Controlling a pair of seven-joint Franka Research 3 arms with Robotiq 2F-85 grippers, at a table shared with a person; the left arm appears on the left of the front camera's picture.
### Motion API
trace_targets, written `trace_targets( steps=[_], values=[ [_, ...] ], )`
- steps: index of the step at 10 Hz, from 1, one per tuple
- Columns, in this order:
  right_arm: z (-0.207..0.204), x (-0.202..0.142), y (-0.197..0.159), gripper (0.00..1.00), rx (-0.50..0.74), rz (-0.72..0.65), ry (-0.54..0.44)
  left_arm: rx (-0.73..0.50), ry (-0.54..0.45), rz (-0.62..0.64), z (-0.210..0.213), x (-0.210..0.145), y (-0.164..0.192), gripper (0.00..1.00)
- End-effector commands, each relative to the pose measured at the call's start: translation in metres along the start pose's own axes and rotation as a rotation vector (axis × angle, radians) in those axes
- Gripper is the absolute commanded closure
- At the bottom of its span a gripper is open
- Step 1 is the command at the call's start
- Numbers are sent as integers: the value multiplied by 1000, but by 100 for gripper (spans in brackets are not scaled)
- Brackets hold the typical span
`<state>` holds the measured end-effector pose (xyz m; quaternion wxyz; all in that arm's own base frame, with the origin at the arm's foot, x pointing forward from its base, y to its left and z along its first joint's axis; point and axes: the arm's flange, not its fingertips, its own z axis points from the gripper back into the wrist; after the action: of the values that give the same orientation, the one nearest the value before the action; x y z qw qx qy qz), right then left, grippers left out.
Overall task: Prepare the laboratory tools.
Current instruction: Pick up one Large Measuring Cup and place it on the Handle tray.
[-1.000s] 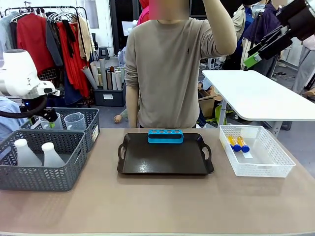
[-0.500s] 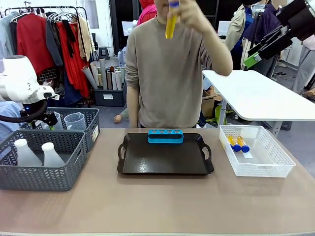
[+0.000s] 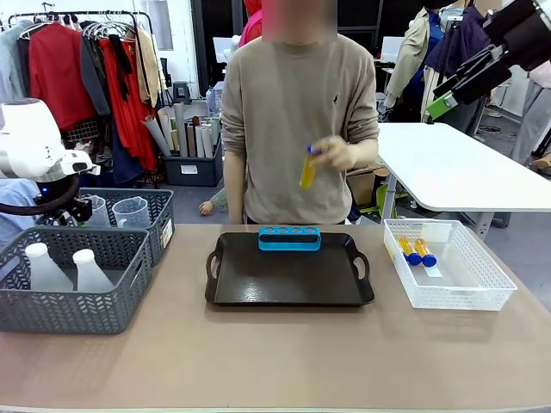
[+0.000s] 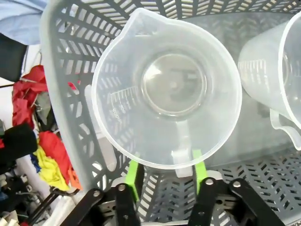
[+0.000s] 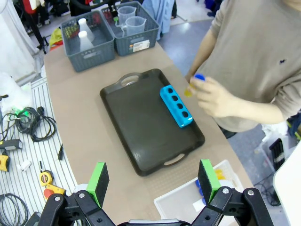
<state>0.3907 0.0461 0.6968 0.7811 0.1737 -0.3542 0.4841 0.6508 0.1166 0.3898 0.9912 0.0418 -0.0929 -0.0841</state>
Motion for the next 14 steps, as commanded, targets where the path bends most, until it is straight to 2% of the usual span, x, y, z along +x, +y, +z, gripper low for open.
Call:
trace_targets(
  steps=[1, 7, 9, 10, 13, 14],
  values=[
    [0, 1, 0, 0, 12, 1, -21, 8, -11, -15, 3, 1, 4, 100],
    [0, 1, 0, 0, 12, 1, -21, 6, -3, -42, 13, -1, 4, 100],
    [0, 1, 0, 0, 12, 1, -21, -39, -3, -62, 33, 0, -2, 100],
    [0, 1, 0, 0, 12, 1, -21, -66, 14, -78, 57, 3, -6, 100],
    [0, 1, 0, 0, 12, 1, -21, -80, -17, -174, 159, 11, -21, 100],
    [0, 1, 0, 0, 12, 1, -21, -47, -38, -211, 193, 14, -28, 100]
  ],
)
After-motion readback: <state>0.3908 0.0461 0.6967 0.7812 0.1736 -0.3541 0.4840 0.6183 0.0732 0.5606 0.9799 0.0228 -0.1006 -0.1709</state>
